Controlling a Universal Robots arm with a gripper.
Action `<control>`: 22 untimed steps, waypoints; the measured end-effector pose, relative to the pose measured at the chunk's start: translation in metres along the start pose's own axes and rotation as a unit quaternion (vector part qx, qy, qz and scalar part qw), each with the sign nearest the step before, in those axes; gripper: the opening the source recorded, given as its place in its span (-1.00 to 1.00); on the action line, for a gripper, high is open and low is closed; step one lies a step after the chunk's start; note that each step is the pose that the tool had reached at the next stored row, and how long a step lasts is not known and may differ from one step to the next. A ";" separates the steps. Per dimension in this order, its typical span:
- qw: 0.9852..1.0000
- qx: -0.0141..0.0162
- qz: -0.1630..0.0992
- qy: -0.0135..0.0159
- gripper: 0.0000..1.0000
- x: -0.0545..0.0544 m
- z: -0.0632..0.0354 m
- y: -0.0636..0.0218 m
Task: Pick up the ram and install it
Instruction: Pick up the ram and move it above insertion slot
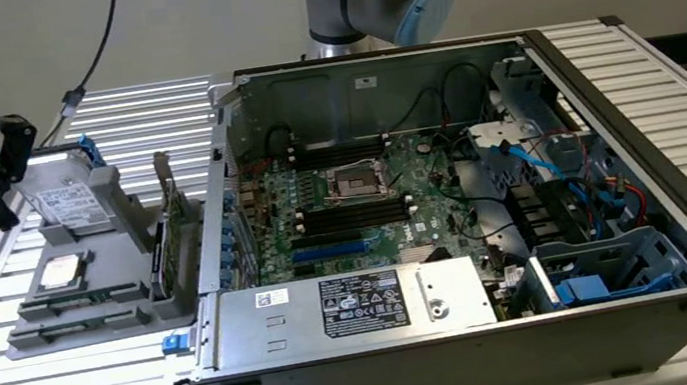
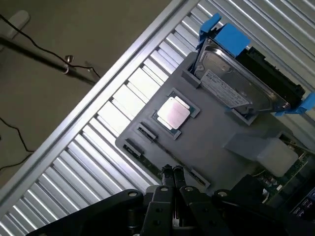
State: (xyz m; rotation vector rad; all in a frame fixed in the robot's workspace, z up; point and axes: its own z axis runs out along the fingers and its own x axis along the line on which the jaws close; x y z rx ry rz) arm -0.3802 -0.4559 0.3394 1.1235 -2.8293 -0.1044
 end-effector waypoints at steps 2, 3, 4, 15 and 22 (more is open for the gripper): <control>1.000 0.001 -0.018 0.002 -0.80 0.000 0.0017 -0.0002; 1.000 0.002 -0.027 0.003 -0.80 0.000 0.0026 -0.0003; 0.999 0.002 -0.036 0.004 -0.80 0.000 0.0035 -0.0003; 0.991 0.009 -0.134 0.013 -0.80 -0.001 0.0131 -0.0013; 0.980 0.013 -0.197 0.020 -0.80 -0.001 0.0200 -0.0020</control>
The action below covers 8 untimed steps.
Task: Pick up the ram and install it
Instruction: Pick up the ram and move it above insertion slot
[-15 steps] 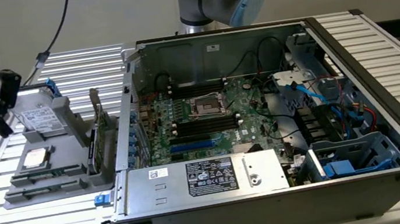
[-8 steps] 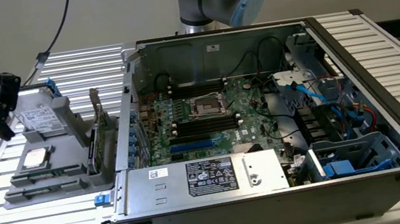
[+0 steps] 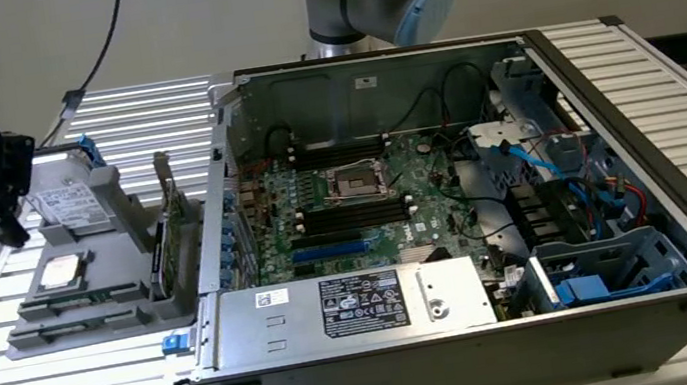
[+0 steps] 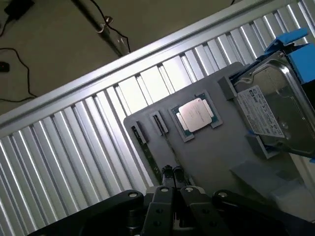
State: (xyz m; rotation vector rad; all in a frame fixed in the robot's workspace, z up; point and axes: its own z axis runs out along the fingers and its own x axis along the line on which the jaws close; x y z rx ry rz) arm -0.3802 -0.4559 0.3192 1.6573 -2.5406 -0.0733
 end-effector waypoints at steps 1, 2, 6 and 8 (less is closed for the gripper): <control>1.000 0.001 -0.009 0.001 -0.80 0.000 0.0010 -0.0001; 1.000 0.001 -0.018 0.002 -0.80 0.000 0.0020 -0.0002; 0.999 0.003 -0.054 0.005 -0.80 0.000 0.0060 -0.0006; 0.997 0.005 -0.072 0.007 -0.80 -0.001 0.0082 -0.0008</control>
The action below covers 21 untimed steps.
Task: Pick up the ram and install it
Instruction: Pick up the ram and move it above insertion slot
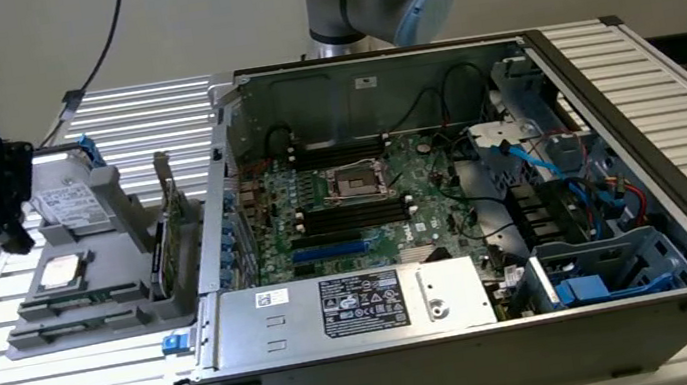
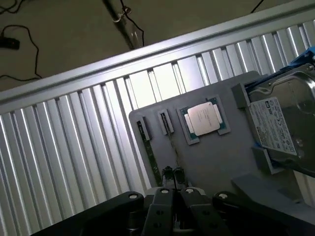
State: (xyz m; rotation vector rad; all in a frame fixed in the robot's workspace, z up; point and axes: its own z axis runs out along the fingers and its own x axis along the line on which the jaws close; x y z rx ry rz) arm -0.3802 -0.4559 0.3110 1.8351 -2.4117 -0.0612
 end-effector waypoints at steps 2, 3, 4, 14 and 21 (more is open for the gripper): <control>1.000 0.001 -0.018 0.002 -0.80 0.000 0.0021 -0.0002; 1.000 0.002 -0.027 0.003 -0.80 0.000 0.0032 -0.0003; 0.999 0.002 -0.036 0.004 -0.80 0.000 0.0042 -0.0004; 0.992 0.008 -0.127 0.013 -0.80 -0.001 0.0134 -0.0014; 0.986 0.010 -0.167 0.017 -0.80 -0.001 0.0146 -0.0015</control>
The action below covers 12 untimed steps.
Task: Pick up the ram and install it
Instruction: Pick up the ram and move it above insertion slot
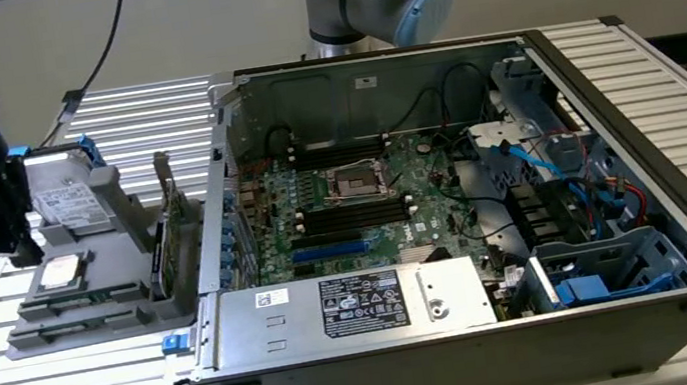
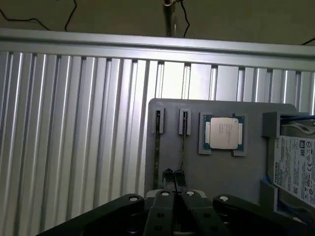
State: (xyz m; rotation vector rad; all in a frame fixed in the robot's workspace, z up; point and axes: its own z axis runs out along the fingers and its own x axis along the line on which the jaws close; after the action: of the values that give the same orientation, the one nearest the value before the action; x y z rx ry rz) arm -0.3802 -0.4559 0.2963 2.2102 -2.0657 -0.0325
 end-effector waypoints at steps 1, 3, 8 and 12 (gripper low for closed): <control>1.000 0.000 0.000 0.000 -0.77 0.000 0.0000 0.0000; 1.000 0.000 0.000 0.000 -0.52 0.000 0.0000 0.0000; 1.000 0.001 0.000 0.000 -0.27 0.000 0.0064 -0.0003; 1.000 0.001 0.000 0.000 -0.27 0.000 0.0135 -0.0004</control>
State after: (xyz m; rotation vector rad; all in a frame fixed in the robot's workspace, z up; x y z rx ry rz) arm -0.3811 -0.4564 0.2828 2.2112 -2.0667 -0.0302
